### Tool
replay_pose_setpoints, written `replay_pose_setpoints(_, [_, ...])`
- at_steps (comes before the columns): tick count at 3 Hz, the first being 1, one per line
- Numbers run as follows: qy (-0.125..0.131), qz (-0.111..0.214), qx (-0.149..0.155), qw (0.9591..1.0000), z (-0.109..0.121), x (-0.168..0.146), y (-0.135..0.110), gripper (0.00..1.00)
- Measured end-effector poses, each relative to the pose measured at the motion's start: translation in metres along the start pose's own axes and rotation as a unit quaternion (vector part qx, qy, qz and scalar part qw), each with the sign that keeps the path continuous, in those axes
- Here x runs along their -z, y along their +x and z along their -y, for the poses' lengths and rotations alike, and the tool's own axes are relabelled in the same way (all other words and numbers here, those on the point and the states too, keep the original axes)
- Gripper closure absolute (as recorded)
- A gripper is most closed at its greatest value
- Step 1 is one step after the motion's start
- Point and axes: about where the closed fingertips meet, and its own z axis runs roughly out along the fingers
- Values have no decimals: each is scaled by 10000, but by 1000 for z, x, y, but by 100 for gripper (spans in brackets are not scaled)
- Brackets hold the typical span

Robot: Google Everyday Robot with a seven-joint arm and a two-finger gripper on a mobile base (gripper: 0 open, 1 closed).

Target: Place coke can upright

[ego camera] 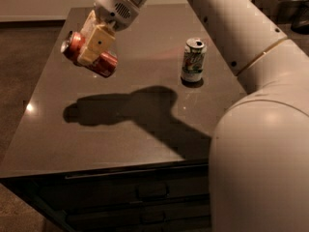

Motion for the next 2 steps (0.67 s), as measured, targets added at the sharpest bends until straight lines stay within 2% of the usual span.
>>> replay_pose_setpoints(1, [352, 472, -437, 9973, -6, 10, 8, 100])
replay_pose_setpoints(2, [664, 925, -877, 9896, -11, 8, 23, 100])
